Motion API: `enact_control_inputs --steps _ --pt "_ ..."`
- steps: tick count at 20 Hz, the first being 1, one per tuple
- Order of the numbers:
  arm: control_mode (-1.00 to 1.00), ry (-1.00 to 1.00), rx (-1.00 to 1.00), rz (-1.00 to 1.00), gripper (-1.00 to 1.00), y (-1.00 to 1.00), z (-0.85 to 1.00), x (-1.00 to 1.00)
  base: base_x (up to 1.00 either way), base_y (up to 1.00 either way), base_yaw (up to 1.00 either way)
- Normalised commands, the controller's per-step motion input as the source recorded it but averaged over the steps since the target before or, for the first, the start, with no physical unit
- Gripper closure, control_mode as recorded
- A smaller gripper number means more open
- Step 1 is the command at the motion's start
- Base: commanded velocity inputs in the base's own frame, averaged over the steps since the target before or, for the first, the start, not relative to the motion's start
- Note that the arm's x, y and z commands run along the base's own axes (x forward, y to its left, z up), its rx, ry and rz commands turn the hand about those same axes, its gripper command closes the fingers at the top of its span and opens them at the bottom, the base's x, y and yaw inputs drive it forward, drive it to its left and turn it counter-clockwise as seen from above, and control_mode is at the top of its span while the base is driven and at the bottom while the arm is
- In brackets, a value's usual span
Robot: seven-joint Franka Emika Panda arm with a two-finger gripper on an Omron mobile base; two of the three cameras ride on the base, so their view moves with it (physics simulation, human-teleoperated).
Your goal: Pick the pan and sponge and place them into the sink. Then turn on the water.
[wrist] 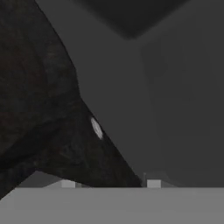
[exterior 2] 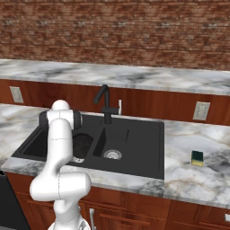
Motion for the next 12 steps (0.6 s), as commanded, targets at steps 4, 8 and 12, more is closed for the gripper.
enact_control_inputs --steps 4,8,12 --pt "-1.00 -0.13 0.08 0.00 -1.00 -0.13 0.30 0.00 0.00 0.00 0.00" --pt "-1.00 -0.11 0.02 0.00 -1.00 -0.01 0.65 0.00 0.00 0.00 0.00" --pt "-1.00 -0.11 0.01 0.00 -1.00 0.00 0.66 0.00 0.00 0.00 0.00"
